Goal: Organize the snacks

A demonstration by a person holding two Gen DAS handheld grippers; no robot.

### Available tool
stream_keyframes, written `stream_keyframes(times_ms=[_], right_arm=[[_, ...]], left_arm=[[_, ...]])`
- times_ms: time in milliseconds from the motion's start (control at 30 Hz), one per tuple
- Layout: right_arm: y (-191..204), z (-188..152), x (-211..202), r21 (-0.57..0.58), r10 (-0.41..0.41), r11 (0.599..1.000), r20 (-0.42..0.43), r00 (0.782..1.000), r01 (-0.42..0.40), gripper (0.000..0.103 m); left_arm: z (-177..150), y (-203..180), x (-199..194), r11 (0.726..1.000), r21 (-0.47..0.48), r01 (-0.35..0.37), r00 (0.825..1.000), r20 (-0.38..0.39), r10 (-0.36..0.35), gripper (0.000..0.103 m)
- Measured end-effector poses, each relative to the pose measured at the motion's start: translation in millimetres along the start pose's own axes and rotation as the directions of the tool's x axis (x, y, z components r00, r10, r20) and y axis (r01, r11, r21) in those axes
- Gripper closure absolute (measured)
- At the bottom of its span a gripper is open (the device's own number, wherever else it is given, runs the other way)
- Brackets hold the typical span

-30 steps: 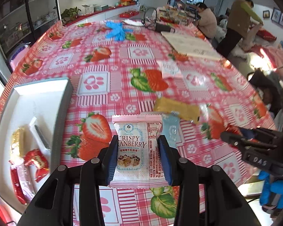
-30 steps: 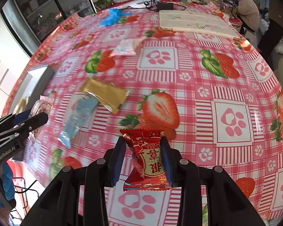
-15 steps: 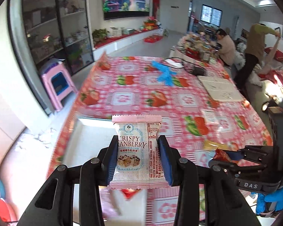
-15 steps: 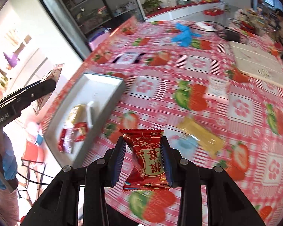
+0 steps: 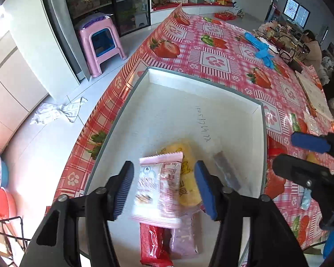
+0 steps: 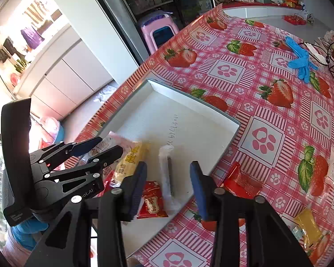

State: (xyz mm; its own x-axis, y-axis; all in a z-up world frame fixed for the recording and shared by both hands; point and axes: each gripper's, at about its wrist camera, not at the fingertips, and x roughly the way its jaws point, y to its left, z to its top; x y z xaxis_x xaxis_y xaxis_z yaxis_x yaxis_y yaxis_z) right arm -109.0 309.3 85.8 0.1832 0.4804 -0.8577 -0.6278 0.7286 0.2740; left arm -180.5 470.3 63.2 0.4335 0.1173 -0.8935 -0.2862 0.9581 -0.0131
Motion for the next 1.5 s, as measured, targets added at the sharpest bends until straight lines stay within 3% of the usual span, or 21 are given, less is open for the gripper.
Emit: stream_keyframes(times_ms=[33, 67, 133, 233, 333, 467, 533, 567, 600, 733, 833, 1033, 1067, 1100, 1167, 1300, 1400, 1500], right_arm=[[-4.1, -3.2, -1.4, -0.009, -0.028, 1.000, 0.005, 1.000, 0.028, 0.015], [-11.0, -8.4, -3.7, -0.023, -0.076, 0.997, 0.016, 0.997, 0.076, 0.007], [-29.4, -19.6, -5.1, -0.060, -0.176, 0.983, 0.007, 0.984, 0.176, 0.007], [-60.2, -33.3, 3.9, -0.075, -0.234, 0.970, -0.051, 0.971, 0.230, 0.007], [-76.4, -41.7, 18.0, -0.061, -0.238, 0.970, -0.075, 0.968, 0.234, 0.007], [-68.1, -36.1, 36.7, -0.100, -0.220, 0.972, -0.054, 0.974, 0.214, 0.008], [-55.5, -35.6, 46.7, -0.159, -0.235, 0.962, -0.059, 0.970, 0.223, 0.017], [-52.1, -36.5, 54.4, -0.175, -0.237, 0.960, -0.090, 0.967, 0.219, 0.048], [-52.2, -37.5, 59.2, -0.166, -0.231, 0.963, -0.114, 0.966, 0.211, 0.064], [-68.4, -39.4, 44.2, -0.062, -0.224, 0.974, -0.098, 0.970, 0.219, 0.065], [-82.9, -36.5, 16.4, 0.069, -0.103, 0.992, -0.066, 0.992, 0.108, 0.065], [-24.5, 3.7, -10.4, -0.009, -0.009, 1.000, 0.007, 1.000, 0.009, 0.064], [-16.5, 9.1, -7.7, -0.016, 0.003, 1.000, 0.007, 1.000, -0.003, 0.057], [-10.8, 12.8, -4.0, -0.022, -0.002, 1.000, -0.001, 1.000, 0.002, 0.031], [-6.4, 11.0, -1.3, -0.039, -0.062, 0.997, 0.010, 0.998, 0.063, 0.003], [-45.6, -4.6, -5.4, -0.058, -0.204, 0.977, -0.001, 0.979, 0.204, 0.003], [-110.2, -17.1, -16.3, 0.044, -0.355, 0.934, -0.018, 0.935, 0.355, 0.003], [-181.1, -28.8, -28.2, 0.215, -0.465, 0.858, -0.060, 0.883, 0.467, 0.003]], left_arm=[[-2.1, -0.1, 0.0, 1.000, 0.006, 0.002, 1.000, 0.007, -0.002, 0.022], [-3.9, -0.5, 0.3, 1.000, 0.012, -0.002, 1.000, 0.018, 0.002, 0.022], [-3.6, -2.1, -1.0, 1.000, 0.022, -0.010, 1.000, 0.023, 0.010, 0.022], [-1.5, -2.3, 0.3, 1.000, 0.008, -0.003, 1.000, 0.025, 0.003, 0.022], [-2.0, -2.4, 0.0, 1.000, -0.009, 0.012, 1.000, 0.017, -0.012, 0.022], [-5.8, -2.9, -6.9, 1.000, 0.001, 0.022, 1.000, 0.017, -0.022, 0.022], [-6.7, -3.1, -13.1, 1.000, 0.011, 0.020, 0.999, 0.029, -0.021, 0.022], [-7.2, -3.1, -15.8, 1.000, 0.014, 0.020, 0.999, 0.034, -0.020, 0.022], [-7.2, -3.0, -17.3, 1.000, 0.015, 0.022, 0.999, 0.036, -0.022, 0.022], [-10.2, -6.0, -21.9, 0.999, 0.031, 0.027, 0.998, 0.050, -0.029, 0.022], [-14.7, -12.1, -20.8, 0.998, 0.051, 0.019, 0.998, 0.056, -0.022, 0.022], [-22.6, -19.6, -18.5, 0.999, 0.043, 0.032, 0.999, 0.042, -0.034, 0.022], [-23.6, -19.8, -20.4, 0.999, 0.044, 0.031, 0.999, 0.042, -0.033, 0.022], [-24.4, -19.7, -22.6, 0.998, 0.046, 0.031, 0.999, 0.043, -0.033, 0.022], [-25.4, -20.2, -28.6, 0.998, 0.057, 0.041, 0.998, 0.050, -0.044, 0.022], [-25.6, -36.6, -39.7, 0.990, 0.129, 0.056, 0.995, 0.078, -0.066, 0.022], [-27.1, -64.0, -41.8, 0.978, 0.193, 0.084, 0.992, 0.077, -0.100, 0.022], [-30.9, -96.2, -39.5, 0.958, 0.253, 0.133, 0.988, 0.048, -0.150, 0.022]])
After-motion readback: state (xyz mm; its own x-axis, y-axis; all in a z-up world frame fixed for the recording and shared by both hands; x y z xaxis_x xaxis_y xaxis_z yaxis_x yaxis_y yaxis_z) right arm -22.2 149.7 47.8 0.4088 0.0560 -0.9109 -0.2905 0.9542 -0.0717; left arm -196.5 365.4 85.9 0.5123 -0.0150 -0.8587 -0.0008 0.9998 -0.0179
